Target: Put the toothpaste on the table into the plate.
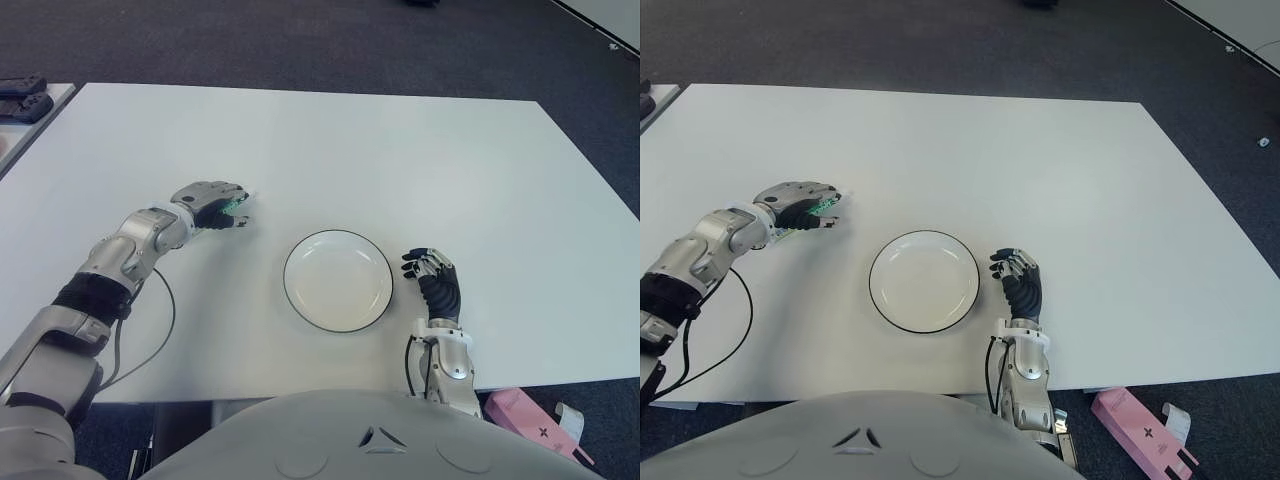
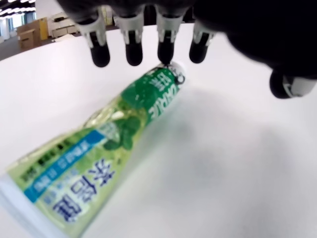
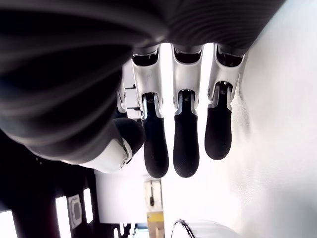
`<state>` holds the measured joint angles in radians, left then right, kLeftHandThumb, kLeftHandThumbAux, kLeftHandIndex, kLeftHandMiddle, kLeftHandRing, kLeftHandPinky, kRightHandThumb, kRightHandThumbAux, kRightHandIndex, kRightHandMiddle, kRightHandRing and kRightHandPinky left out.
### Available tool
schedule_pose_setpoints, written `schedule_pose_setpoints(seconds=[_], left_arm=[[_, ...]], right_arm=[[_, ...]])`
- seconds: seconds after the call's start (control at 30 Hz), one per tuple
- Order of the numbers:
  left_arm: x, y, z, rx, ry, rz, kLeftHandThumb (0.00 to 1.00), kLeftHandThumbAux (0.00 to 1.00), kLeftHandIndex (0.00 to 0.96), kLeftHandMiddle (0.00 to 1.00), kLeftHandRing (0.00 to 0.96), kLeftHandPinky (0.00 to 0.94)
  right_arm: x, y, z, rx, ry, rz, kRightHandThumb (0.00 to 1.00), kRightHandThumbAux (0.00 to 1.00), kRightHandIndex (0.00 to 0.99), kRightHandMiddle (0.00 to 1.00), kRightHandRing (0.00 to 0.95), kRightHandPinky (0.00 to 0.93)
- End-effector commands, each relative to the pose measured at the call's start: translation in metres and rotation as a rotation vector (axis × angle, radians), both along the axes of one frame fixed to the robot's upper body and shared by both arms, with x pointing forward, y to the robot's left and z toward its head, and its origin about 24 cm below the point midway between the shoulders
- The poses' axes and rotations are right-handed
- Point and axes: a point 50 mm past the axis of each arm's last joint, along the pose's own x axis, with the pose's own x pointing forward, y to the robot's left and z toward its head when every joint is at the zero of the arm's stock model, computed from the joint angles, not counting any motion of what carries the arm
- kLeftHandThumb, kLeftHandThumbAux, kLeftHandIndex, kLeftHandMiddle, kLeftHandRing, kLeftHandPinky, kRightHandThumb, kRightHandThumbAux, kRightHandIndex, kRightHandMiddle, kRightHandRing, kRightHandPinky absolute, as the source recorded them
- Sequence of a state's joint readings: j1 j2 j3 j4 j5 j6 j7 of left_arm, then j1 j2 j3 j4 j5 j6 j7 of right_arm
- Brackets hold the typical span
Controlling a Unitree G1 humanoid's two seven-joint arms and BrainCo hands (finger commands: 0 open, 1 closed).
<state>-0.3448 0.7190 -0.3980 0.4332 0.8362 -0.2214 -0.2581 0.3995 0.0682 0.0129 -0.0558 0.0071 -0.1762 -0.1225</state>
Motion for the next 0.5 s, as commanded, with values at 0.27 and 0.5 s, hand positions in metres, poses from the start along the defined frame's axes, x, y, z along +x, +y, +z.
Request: schedule_pose_setpoints(seconds=[0.27,0.5], left_arm=[[-0.010,0.007,-0.018,0.085,0.116,-0.006,0.454,0.177,0.000,0.000,0.000,0.000],[-0.013,0.009,-0.025,0.112,0.110,0.005,0.444,0.165,0.000,0.000,0.000,0.000]], right_arm=[[-0.006,-0.002,-0.007,0.014,0.041,-0.006,0.713,0.729,0.430,0.499,0.519,0.518],[-0.007,-0.003,-0.007,0.011,0.039,-0.010,0.712,0.729,0.430,0.500,0.518,0.518]])
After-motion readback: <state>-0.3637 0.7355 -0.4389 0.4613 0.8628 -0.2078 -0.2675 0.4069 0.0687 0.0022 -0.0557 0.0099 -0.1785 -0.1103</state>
